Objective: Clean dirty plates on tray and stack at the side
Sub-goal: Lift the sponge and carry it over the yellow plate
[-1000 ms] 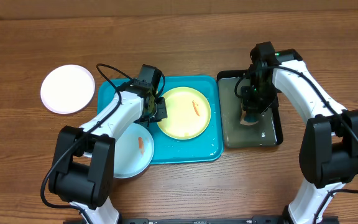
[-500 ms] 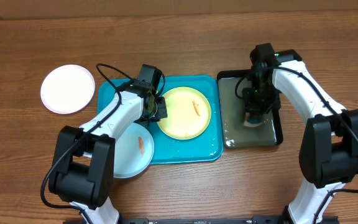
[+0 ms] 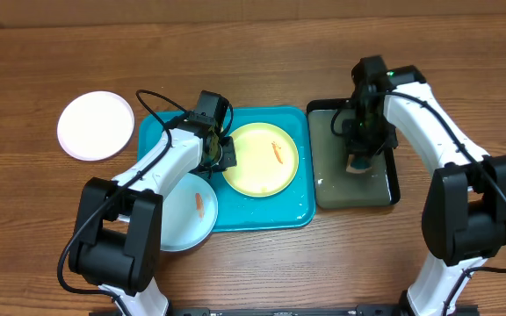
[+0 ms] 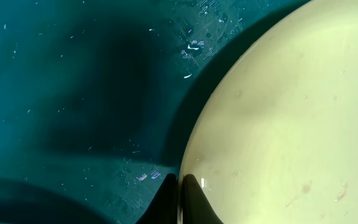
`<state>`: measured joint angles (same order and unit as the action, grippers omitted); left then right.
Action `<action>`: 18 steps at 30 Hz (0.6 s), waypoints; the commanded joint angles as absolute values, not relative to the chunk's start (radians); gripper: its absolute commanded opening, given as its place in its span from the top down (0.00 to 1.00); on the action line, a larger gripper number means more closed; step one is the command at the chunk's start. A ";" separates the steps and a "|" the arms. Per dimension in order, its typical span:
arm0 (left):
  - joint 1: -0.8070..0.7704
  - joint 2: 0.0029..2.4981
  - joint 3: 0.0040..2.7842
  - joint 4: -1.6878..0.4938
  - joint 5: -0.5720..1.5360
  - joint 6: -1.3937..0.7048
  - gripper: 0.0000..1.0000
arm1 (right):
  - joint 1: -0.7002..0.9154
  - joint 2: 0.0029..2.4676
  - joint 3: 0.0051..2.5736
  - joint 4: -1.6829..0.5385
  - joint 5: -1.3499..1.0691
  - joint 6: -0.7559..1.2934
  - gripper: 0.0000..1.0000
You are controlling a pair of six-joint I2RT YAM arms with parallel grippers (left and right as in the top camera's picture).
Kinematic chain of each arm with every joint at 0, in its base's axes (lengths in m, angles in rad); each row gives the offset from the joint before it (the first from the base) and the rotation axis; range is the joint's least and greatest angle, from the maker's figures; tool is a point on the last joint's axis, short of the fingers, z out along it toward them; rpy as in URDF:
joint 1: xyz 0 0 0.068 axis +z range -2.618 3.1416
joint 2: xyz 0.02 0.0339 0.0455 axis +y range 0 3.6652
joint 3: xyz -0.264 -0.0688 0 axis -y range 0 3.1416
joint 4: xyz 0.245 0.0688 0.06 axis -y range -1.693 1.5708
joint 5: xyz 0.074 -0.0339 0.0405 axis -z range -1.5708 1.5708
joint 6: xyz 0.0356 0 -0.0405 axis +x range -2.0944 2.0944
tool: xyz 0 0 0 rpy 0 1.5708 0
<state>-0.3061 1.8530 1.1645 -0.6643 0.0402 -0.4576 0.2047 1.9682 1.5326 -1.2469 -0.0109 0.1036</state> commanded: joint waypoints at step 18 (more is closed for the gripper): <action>-0.307 1.844 1.153 -0.661 0.045 -0.461 0.96 | 0.413 1.983 1.924 -1.369 -0.170 0.136 0.96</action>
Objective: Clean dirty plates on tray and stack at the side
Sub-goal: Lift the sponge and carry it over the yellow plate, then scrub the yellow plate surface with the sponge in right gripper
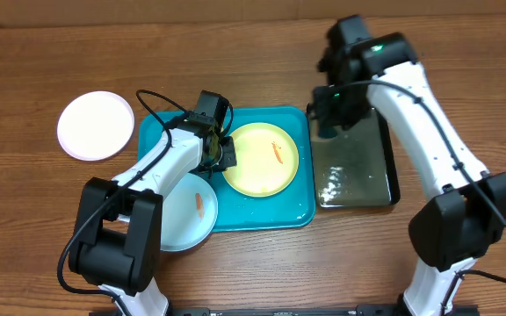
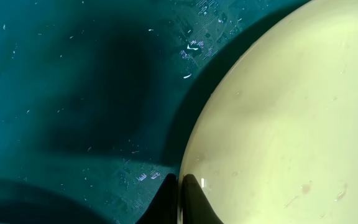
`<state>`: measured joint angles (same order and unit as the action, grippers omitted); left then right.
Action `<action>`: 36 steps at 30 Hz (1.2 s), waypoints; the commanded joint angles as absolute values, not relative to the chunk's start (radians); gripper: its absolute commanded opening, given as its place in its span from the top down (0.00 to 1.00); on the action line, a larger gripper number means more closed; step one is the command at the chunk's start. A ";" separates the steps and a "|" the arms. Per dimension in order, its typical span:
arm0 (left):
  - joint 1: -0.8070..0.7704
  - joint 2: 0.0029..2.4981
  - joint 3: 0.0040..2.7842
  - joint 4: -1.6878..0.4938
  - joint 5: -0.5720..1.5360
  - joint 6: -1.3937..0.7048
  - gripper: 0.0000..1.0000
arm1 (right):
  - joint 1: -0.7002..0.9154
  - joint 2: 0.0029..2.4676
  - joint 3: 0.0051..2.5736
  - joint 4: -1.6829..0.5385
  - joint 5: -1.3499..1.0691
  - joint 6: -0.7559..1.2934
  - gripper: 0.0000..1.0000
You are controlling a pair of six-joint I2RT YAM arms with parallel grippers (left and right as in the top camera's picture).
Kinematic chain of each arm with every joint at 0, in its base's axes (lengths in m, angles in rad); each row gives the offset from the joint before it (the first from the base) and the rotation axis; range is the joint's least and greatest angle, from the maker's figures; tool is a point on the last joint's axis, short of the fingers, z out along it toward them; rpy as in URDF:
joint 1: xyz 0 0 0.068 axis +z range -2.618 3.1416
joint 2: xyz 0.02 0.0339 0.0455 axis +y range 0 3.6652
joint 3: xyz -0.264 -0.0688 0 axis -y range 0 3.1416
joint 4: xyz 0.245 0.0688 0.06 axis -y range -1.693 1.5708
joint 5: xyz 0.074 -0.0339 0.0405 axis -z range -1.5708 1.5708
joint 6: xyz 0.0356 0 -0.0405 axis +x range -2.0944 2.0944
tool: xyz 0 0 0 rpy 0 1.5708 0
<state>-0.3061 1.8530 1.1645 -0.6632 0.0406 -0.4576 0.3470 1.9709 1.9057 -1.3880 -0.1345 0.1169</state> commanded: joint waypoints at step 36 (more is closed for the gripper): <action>-0.307 1.844 1.153 -0.668 0.044 -0.460 0.96 | 0.580 2.175 1.726 -1.042 0.045 0.124 0.96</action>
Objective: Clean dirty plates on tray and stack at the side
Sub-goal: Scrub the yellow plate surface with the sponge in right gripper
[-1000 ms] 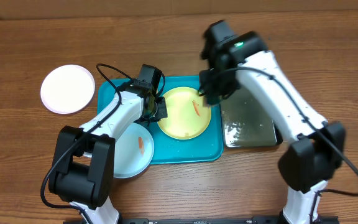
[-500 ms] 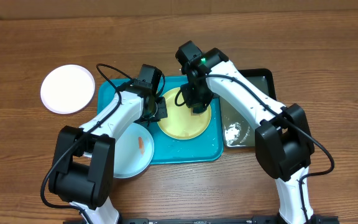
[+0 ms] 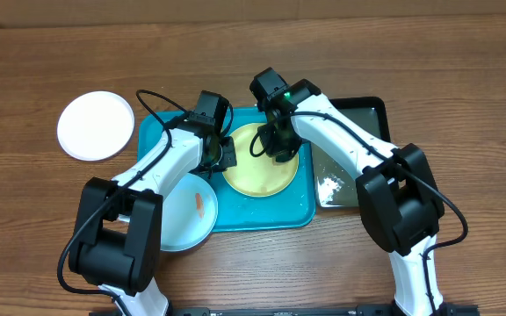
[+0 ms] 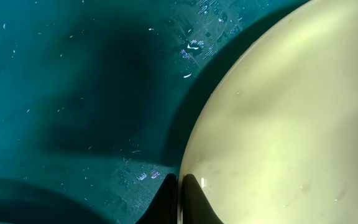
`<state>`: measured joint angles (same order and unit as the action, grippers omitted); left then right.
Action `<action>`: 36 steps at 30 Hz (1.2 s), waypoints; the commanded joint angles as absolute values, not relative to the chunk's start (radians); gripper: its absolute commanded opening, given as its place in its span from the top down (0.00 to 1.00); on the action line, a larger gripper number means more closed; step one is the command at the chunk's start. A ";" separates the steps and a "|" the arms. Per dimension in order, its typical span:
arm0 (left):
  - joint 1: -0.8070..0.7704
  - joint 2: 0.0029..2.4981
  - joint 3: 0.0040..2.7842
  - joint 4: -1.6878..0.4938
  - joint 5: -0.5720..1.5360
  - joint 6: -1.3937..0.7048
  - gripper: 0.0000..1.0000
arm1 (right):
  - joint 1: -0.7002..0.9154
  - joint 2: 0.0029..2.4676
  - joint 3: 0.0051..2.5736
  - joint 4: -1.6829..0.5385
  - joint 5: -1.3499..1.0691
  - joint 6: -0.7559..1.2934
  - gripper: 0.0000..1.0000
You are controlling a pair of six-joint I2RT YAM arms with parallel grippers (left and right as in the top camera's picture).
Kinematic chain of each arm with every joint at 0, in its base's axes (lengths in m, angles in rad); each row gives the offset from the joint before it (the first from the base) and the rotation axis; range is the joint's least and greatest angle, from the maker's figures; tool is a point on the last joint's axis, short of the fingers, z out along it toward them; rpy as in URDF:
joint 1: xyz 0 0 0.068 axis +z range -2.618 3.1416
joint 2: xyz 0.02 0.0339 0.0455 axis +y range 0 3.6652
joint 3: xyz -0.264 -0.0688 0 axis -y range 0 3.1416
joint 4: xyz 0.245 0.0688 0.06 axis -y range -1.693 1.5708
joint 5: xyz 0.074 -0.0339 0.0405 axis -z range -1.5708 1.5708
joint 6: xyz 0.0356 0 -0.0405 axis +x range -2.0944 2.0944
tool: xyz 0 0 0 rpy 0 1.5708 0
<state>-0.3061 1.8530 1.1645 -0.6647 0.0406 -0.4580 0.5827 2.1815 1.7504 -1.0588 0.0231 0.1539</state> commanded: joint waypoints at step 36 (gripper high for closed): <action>-0.307 1.843 1.154 -0.672 0.048 -0.449 0.96 | 0.500 2.365 1.892 -1.240 -0.843 -0.223 0.96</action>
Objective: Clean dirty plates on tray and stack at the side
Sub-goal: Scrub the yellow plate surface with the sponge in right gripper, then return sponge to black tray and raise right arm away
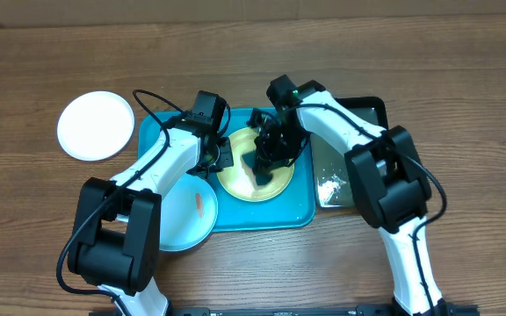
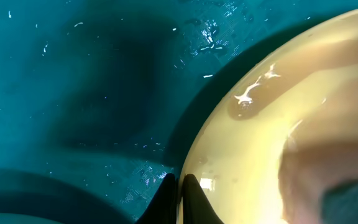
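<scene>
A yellow plate (image 1: 236,181) lies on the teal tray (image 1: 262,216). My left gripper (image 1: 224,159) is shut on the plate's left rim; in the left wrist view its fingertips (image 2: 179,185) pinch the wet rim of the yellow plate (image 2: 247,143). My right gripper (image 1: 270,154) is down over the plate's middle, shut on a sponge (image 1: 261,170), which shows as a brown and grey blur (image 2: 337,194) in the left wrist view. A light blue plate (image 1: 183,215) with an orange smear (image 1: 200,203) hangs over the tray's front left edge.
A clean white plate (image 1: 96,125) sits on the wooden table left of the tray. A black basin (image 1: 351,171) holding water and some foam stands right of the tray. The tray floor (image 2: 73,81) is wet and speckled.
The right gripper has shifted forward and left over the yellow plate, with the sponge now on the plate's surface. Water glints on the plate. The left gripper still holds the rim.
The left gripper has pinched the yellow plate's rim throughout. The right gripper was first down in the basin with the sponge, then raised over the basin's back left, then over the yellow plate, covering its orange smear. Now the sponge lies on the wet plate.
</scene>
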`<state>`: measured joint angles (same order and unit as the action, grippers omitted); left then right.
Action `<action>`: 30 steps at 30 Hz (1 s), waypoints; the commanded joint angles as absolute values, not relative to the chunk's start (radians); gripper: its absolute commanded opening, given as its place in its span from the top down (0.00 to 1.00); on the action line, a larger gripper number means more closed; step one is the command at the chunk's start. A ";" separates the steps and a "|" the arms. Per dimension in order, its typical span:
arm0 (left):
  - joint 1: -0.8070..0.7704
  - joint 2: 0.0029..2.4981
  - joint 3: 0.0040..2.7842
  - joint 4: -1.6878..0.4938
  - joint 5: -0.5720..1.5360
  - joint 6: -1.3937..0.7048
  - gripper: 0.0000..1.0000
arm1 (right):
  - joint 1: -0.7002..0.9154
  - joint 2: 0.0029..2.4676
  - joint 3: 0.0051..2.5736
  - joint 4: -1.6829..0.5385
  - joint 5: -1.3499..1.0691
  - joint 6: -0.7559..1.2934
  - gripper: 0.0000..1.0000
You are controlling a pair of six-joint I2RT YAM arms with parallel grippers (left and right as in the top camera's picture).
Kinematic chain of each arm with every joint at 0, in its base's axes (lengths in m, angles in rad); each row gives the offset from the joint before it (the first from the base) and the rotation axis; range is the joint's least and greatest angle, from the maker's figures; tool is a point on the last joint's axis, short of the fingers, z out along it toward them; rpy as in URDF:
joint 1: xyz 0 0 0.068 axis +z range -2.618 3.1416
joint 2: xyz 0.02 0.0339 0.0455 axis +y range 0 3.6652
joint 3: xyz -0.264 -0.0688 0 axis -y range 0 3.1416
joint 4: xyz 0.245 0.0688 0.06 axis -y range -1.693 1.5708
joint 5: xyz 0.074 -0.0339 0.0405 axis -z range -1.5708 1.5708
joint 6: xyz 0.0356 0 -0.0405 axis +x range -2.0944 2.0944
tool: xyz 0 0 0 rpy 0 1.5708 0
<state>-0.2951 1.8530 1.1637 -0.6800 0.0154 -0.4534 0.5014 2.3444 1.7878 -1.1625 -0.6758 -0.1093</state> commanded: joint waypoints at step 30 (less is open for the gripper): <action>-0.307 1.843 1.154 -0.674 0.045 -0.450 0.96 | 0.110 2.364 2.282 -1.694 -0.186 0.031 0.96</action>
<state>-0.3000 1.8530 1.1637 -0.6762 0.0334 -0.4534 0.1112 2.3871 2.3089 -1.6939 -0.2268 0.0025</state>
